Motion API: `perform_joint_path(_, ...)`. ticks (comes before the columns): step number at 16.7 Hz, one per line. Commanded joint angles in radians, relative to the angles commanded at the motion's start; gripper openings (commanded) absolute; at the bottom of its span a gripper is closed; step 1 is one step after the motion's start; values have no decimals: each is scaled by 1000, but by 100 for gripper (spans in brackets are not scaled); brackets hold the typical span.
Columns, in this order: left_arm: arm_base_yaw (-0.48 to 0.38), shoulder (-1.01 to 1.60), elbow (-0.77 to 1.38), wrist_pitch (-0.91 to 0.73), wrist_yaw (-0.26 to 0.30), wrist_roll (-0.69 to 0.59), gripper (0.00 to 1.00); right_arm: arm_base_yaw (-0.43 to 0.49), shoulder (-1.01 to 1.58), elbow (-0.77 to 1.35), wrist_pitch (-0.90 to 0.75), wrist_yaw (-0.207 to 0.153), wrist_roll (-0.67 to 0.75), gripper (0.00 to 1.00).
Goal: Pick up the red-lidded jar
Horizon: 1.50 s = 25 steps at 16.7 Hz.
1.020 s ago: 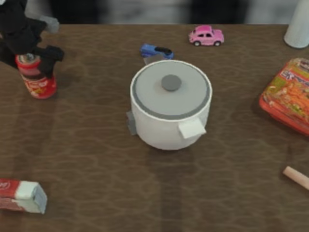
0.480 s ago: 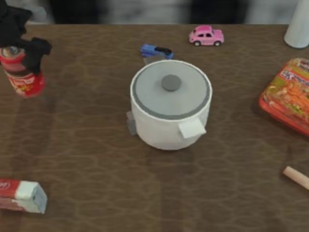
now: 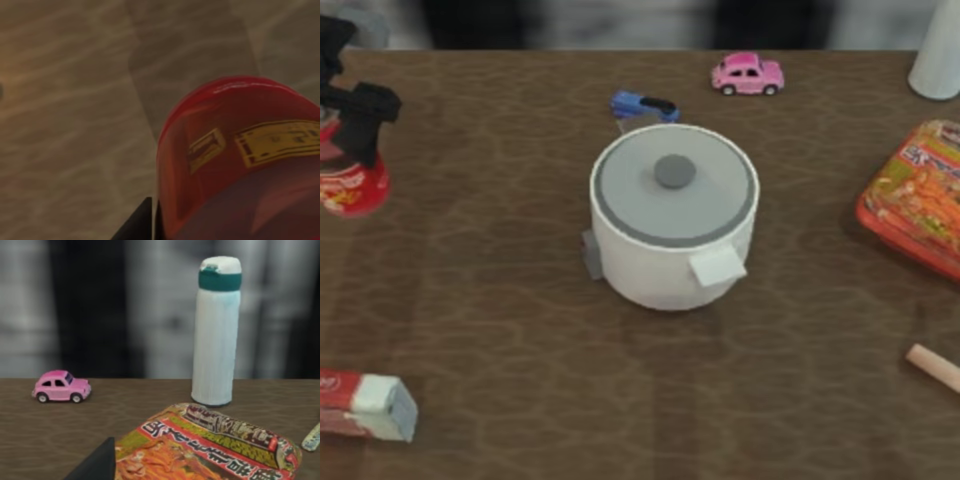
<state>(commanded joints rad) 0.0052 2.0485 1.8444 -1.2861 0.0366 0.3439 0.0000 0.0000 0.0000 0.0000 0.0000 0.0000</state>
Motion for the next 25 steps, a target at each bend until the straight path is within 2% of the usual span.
perform_joint_path(3, -7, 3, 3, 2, 0, -1, 0, 0, 0, 0, 0, 0, 0, 100)
perform_joint_path(6, -41, 13, -7, 18, -7, -66, 0, 0, 0, 0, 0, 0, 0, 100)
perform_joint_path(14, -236, 56, -69, 123, -46, -497, 0, 0, 0, 0, 0, 0, 0, 100)
perform_joint_path(17, -290, 66, -90, 154, -58, -609, 0, 0, 0, 0, 0, 0, 0, 100)
perform_joint_path(25, -299, 75, -120, 199, -59, -626, 0, 0, 0, 0, 0, 0, 0, 100)
